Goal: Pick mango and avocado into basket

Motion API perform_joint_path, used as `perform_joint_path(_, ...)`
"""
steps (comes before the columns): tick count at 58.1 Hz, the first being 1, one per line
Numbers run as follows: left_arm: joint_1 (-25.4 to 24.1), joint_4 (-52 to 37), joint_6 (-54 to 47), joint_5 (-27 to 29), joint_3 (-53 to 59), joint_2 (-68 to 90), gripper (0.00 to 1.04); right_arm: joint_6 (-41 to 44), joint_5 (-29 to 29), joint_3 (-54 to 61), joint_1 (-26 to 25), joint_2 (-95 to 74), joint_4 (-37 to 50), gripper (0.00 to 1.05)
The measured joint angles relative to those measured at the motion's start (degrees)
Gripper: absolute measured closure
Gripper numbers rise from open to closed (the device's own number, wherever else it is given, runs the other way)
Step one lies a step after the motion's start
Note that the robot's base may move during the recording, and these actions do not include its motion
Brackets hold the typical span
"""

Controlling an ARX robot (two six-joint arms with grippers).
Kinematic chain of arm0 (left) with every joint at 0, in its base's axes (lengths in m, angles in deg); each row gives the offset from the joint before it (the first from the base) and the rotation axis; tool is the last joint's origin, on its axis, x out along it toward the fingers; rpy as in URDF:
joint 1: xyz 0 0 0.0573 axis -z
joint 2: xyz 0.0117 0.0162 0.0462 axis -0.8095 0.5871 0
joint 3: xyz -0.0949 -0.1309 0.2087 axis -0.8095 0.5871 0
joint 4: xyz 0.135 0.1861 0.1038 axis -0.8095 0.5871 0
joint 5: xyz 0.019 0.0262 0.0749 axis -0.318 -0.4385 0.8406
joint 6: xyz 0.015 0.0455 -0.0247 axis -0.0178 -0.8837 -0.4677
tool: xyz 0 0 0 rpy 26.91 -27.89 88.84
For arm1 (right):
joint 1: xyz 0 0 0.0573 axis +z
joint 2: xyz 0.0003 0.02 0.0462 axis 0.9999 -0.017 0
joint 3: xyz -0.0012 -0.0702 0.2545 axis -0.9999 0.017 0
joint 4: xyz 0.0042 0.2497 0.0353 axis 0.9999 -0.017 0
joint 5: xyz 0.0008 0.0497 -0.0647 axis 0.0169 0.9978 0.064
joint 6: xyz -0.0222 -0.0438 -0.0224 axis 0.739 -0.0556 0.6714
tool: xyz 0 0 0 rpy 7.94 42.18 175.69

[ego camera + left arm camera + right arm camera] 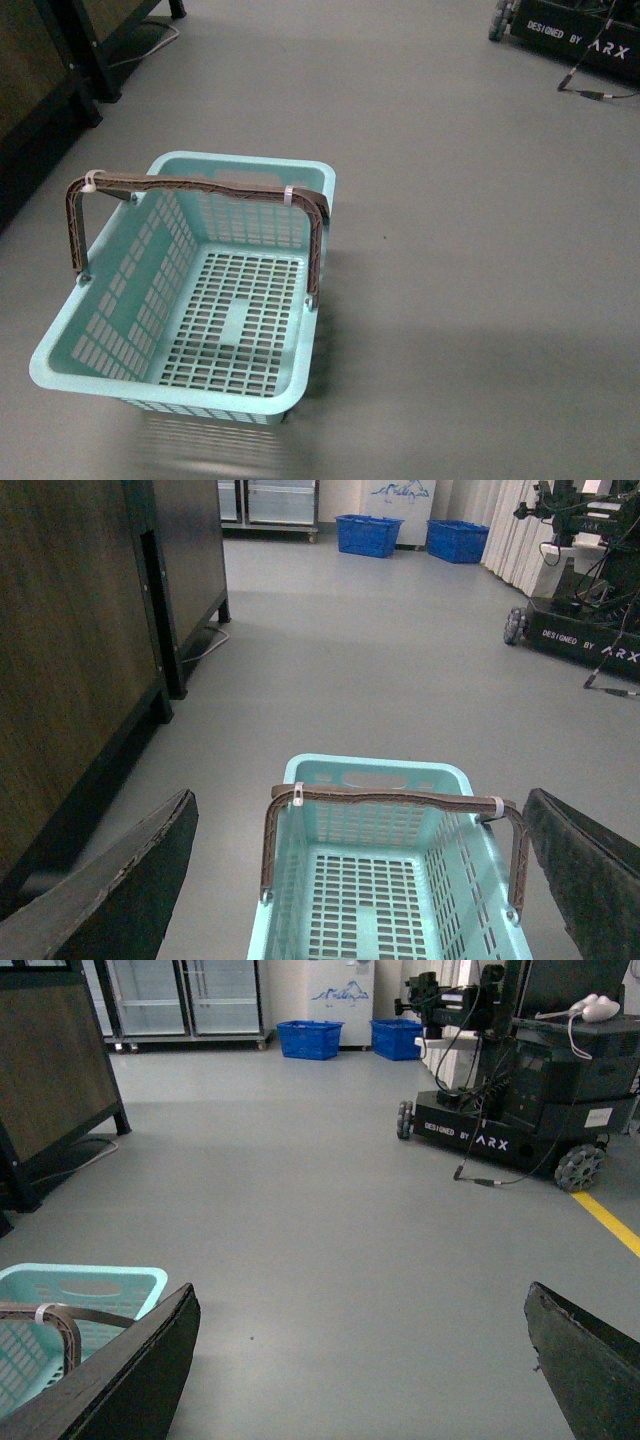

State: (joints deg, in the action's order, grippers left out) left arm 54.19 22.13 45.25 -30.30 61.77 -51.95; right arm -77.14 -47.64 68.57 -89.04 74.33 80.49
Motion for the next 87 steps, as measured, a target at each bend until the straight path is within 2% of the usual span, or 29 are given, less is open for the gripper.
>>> perform_joint_path(3, 0.0, 0.0, 0.0, 0.0, 0.0, 0.0, 0.08, 0.0, 0.0, 0.0, 0.0, 0.0, 0.0, 0.08)
perform_joint_path(82, 0.0, 0.0, 0.0, 0.0, 0.0, 0.0, 0.07, 0.0, 0.0, 0.0, 0.0, 0.0, 0.0, 0.08)
perform_joint_path(83, 0.2, -0.1, 0.2, 1.0, 0.0, 0.1, 0.07, 0.0, 0.0, 0.0, 0.0, 0.0, 0.0, 0.08)
perform_joint_path(87, 4.8, -4.6, 3.2, 14.9, 0.1, 1.8, 0.07, 0.0, 0.0, 0.0, 0.0, 0.0, 0.0, 0.08)
